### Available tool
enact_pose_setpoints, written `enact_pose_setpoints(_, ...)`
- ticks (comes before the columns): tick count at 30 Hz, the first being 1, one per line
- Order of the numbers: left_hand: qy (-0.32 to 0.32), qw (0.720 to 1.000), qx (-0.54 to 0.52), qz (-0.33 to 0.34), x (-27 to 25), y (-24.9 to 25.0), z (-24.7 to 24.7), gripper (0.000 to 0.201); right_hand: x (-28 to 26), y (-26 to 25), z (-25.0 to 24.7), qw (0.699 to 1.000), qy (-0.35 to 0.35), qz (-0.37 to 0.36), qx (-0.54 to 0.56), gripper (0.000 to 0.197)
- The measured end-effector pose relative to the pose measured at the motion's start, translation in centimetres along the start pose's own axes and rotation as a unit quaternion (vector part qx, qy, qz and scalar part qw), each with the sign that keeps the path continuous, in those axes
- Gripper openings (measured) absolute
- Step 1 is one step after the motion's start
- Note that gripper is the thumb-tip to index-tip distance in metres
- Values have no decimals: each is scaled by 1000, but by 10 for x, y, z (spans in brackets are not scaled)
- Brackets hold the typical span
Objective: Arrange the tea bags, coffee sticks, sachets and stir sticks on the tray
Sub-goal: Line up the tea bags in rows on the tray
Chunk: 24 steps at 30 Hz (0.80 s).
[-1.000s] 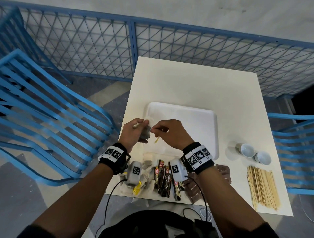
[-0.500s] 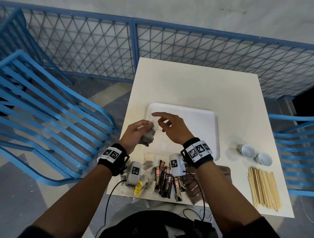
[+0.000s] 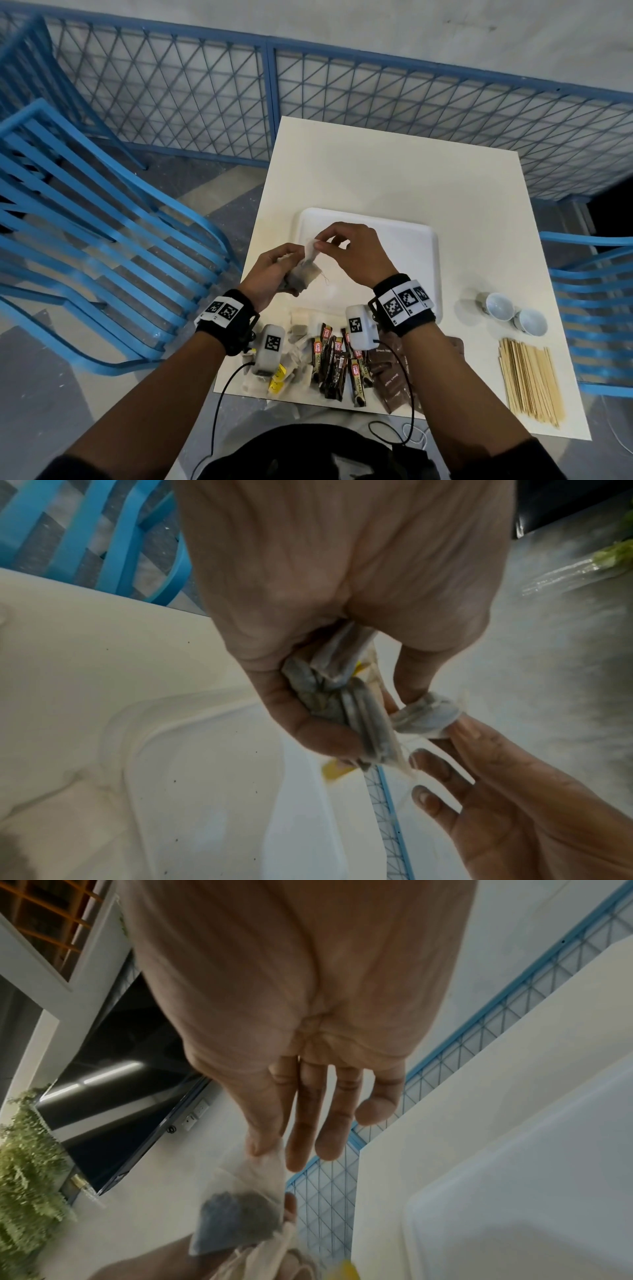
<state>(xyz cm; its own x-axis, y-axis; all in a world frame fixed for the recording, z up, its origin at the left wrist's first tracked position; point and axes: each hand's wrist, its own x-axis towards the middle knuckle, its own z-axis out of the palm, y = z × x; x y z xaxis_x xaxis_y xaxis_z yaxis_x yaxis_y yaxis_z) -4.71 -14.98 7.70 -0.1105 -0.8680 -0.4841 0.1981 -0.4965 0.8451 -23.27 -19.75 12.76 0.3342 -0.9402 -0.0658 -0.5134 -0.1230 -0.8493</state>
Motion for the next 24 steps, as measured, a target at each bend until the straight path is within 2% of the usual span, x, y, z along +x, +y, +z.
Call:
enact_pose_setpoints(6,-10,1000,-5,-18,-1,1,1,21,2,5,2,1000,-3,13,18,4)
enact_pose_setpoints(11,4,1000,-4,2,-2,6,3,50,3,3,1,1000,10,16,8,5)
enact_pose_setpoints(12,8,1000,-1,13,-2,6,3,48,3,3,1,1000,7,17,7,5)
enact_pose_setpoints(16,32,999,11,40,2,5,3,17,3,3,0,1000,5,15,11,5)
enact_pose_setpoints(21,18,999,7,38,1,6,2,25,2,6,4,999,17,36,18,4)
enact_pose_setpoints(24,23,999,20,37,2,3,1,7,2,8,3,999,27,38,21,5)
